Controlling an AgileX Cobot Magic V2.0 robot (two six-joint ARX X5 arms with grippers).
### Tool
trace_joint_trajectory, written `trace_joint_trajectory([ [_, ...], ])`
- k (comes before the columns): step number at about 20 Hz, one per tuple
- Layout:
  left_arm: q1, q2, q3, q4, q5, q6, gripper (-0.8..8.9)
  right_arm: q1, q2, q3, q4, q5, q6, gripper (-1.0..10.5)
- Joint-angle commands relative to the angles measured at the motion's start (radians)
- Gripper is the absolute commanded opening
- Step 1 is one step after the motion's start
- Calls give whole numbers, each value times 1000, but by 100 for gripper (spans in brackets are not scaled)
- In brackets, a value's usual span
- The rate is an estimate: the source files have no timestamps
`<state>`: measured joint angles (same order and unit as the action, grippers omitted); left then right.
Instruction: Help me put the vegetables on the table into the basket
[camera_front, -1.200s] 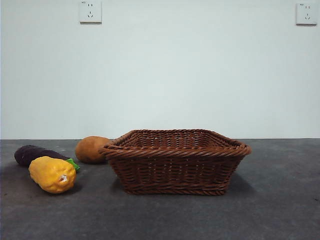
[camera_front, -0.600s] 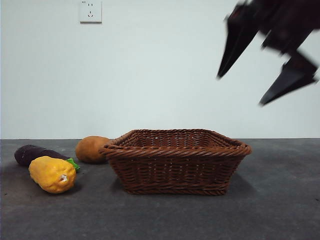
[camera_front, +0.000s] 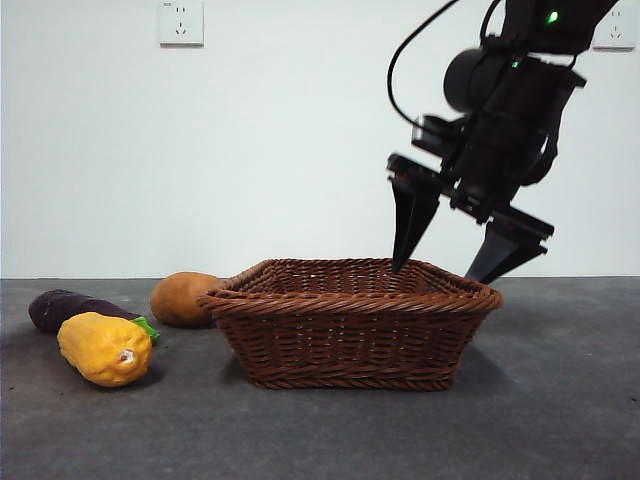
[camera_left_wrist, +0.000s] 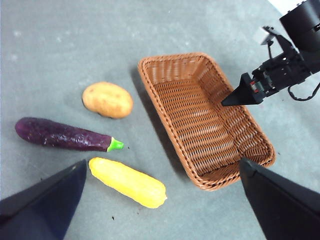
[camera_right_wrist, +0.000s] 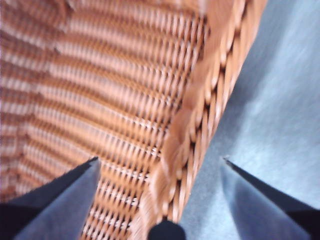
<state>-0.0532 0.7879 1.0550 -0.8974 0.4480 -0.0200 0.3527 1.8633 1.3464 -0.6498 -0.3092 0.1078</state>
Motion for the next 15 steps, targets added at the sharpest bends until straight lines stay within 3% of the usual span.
trace_joint_trajectory([
  [1,0,19,2,2,-3,-2,629,7,27,-2,6,8,16,253],
  [5,0,57,2,1,-3,-2,629,7,27,-2,23,14,16,26],
  [12,0,76,2,-8,-3,-4,629,7,17,-1,32,-15,38,-12],
  [15,0,80,2,-23,-3,-10,629,7,-75,0,32,-12,43,-12],
])
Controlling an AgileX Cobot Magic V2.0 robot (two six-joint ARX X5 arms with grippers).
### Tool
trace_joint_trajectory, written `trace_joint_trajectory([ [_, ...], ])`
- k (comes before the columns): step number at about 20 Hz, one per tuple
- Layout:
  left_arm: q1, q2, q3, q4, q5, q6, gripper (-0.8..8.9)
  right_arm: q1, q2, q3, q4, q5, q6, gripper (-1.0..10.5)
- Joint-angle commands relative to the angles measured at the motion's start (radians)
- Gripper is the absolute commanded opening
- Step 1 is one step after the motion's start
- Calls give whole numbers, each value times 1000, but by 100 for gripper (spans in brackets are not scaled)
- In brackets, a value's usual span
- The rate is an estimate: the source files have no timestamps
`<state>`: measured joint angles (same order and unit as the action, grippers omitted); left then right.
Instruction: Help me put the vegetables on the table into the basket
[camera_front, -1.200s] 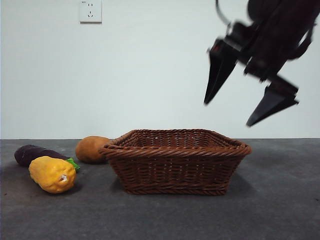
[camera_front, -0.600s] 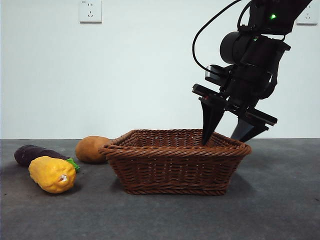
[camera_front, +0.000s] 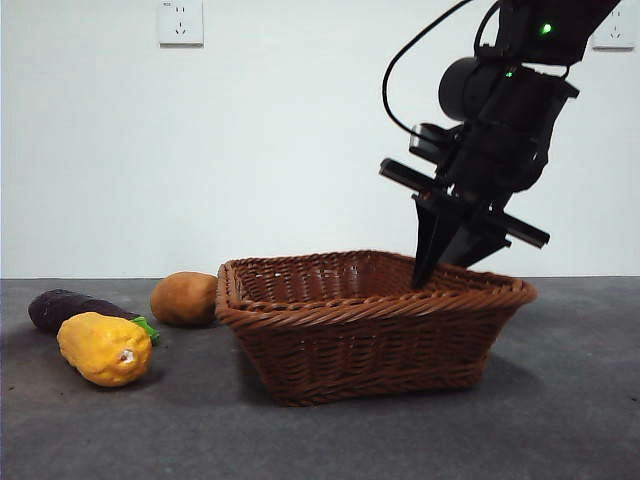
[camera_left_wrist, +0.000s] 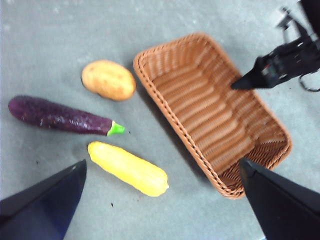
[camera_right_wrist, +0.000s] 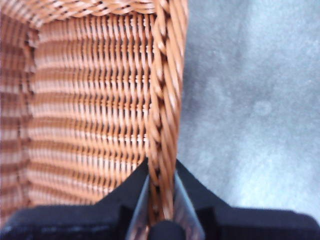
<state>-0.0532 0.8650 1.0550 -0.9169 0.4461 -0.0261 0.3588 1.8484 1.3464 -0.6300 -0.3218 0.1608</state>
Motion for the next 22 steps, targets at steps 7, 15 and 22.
trace_joint_trajectory([
  [7,-16,166,2,8,-6,-103,628,-9,-463,2,-103,134,-100,-12],
  [15,-233,501,2,121,-219,-352,628,-20,-682,2,-201,138,-148,-12],
  [22,-311,687,2,151,-303,-504,628,-19,-689,2,-251,126,-174,-12],
])
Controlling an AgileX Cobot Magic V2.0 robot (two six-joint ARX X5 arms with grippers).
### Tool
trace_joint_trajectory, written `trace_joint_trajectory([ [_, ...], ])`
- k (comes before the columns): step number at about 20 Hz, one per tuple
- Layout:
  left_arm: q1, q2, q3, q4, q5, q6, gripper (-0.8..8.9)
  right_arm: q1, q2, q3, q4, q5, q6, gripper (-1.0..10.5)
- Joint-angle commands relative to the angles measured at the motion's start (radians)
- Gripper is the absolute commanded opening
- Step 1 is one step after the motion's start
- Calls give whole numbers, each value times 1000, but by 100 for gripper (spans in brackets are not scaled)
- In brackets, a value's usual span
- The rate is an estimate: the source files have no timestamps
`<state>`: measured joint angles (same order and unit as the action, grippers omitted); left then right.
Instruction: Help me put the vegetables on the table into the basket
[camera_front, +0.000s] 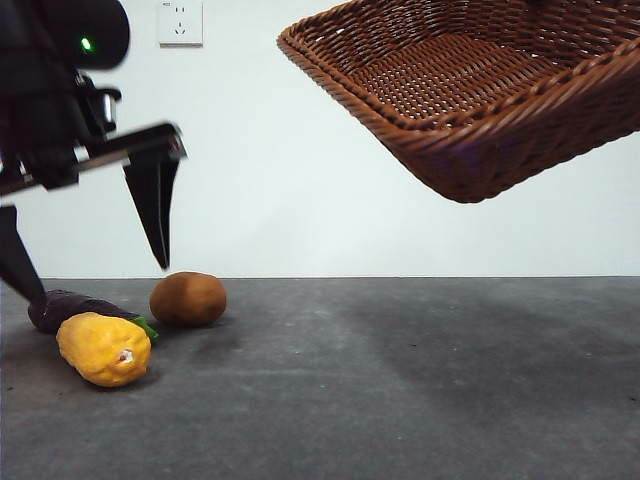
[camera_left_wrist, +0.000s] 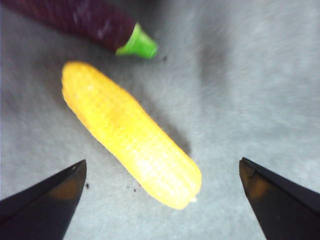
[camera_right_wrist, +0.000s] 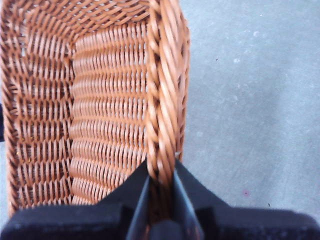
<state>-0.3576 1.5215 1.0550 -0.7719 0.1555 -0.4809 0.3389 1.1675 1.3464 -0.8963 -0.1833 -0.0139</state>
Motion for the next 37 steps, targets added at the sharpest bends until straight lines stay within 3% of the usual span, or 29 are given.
trace_joint_trajectory([
  [1,-11,53,2,6,-27,-60,628,0,-8,2,10,-23,-3,-12],
  [8,-14,132,2,6,-82,-92,612,0,-8,2,-2,-37,-26,-12],
  [11,-14,149,2,11,-80,-91,352,0,-8,2,-1,-37,-32,-12],
  [14,-14,150,2,39,-77,-88,330,0,-8,2,-3,-37,-33,-12],
  [17,-15,150,2,40,-70,-52,51,0,-8,2,-4,-37,-33,-12],
  [19,-21,150,2,40,-70,-35,-8,0,-8,2,-6,-37,-33,-12],
  [21,-23,150,2,40,-69,-26,-8,0,-8,2,-15,-37,-33,-12],
  [26,-24,83,2,25,-43,169,-8,0,-6,2,-26,-37,-23,-12],
  [34,-39,-445,2,45,42,330,-8,2,111,-3,-47,-37,22,-12],
  [37,-82,-594,2,-34,61,428,-8,2,192,-3,-39,-110,37,-12],
])
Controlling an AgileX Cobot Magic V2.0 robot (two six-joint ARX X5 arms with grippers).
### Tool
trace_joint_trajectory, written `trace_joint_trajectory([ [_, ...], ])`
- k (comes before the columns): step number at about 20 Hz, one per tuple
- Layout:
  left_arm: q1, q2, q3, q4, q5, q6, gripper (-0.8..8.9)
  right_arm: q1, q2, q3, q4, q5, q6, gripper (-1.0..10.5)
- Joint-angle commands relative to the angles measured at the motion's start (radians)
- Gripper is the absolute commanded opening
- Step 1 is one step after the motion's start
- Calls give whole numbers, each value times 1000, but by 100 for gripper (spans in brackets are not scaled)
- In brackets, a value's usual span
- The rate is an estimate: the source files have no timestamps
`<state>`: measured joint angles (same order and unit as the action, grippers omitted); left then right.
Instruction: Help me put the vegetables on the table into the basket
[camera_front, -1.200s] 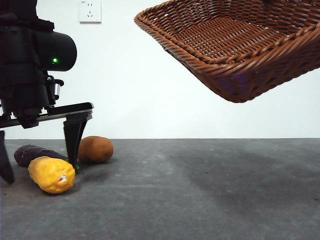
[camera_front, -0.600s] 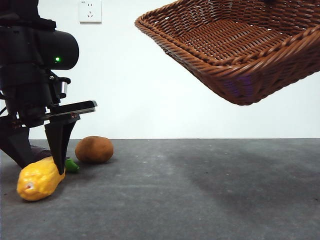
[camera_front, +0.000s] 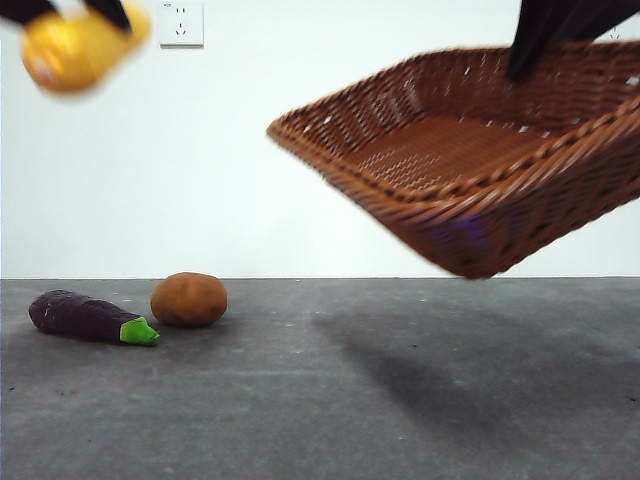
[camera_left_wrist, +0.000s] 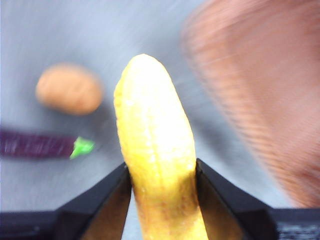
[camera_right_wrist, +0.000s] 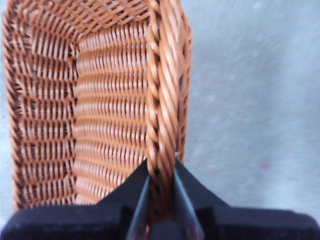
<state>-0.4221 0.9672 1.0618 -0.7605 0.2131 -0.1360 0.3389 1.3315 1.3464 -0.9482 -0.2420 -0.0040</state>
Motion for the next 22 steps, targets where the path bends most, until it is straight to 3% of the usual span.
trace_joint_trajectory([
  [1,-31,-67,-6,-84,4,89,-8,2,56,-3,16,-77,30,-12],
  [3,-71,-91,-6,-102,14,79,-7,20,106,-3,32,-82,53,-12],
  [8,-245,-22,-6,60,56,25,-7,153,199,-3,111,-78,102,-12],
  [13,-381,251,-6,117,55,106,-7,190,211,-3,145,-83,131,-12],
  [18,-441,456,-6,236,55,106,-8,190,210,-3,129,-84,116,-12],
  [22,-446,509,-6,256,57,72,6,191,210,-3,127,-84,108,-12],
])
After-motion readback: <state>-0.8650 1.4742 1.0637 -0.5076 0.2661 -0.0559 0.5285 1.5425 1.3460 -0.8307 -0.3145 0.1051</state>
